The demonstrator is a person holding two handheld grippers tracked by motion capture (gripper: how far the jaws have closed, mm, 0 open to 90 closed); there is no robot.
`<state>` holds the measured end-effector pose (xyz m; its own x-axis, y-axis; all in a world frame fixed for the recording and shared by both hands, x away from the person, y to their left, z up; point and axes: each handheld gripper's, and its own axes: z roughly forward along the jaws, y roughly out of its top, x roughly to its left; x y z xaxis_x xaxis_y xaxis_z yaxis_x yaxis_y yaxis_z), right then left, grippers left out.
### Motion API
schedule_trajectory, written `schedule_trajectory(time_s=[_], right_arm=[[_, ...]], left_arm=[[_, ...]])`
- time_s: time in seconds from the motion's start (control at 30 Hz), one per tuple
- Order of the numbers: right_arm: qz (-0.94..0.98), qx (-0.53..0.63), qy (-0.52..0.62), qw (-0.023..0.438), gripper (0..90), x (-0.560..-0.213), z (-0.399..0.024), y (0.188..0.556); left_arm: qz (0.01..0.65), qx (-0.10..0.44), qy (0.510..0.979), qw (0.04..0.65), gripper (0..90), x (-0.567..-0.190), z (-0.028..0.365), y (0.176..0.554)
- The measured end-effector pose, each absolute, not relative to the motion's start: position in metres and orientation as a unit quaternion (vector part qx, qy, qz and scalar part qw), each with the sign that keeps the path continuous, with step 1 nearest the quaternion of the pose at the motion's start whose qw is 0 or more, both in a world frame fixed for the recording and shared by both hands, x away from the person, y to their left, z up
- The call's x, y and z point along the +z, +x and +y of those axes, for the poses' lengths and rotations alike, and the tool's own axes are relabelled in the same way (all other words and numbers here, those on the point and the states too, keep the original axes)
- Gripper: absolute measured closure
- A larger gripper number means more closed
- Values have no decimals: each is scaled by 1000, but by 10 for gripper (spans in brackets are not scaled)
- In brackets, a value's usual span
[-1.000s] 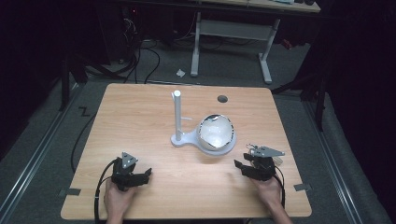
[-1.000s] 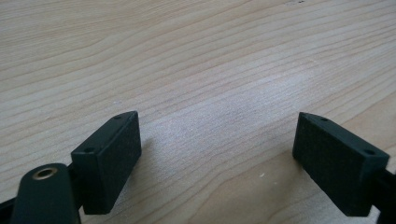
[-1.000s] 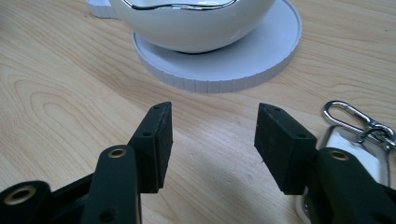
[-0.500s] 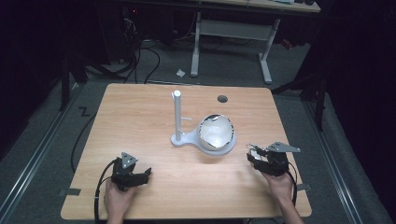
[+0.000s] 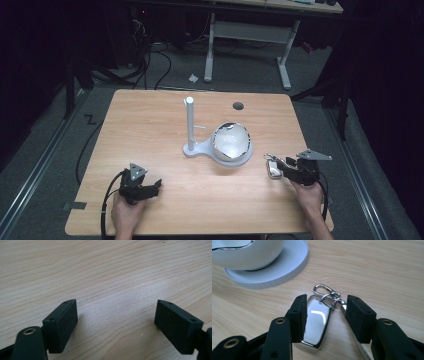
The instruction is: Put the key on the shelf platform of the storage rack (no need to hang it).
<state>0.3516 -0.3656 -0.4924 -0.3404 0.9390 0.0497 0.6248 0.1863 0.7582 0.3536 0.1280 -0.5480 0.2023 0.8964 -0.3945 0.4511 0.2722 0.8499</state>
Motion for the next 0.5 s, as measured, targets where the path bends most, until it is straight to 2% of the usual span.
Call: schedule_trajectory(time_s=[0.23,0.5], right_arm=[[740,339,541,213,545,-500,-371,358],[733,320,556,226,570,-506,-378,366]], left_arm=[[596,210,566,530,191,-548,128,354],[596,210,566,530,191,-548,128,354]])
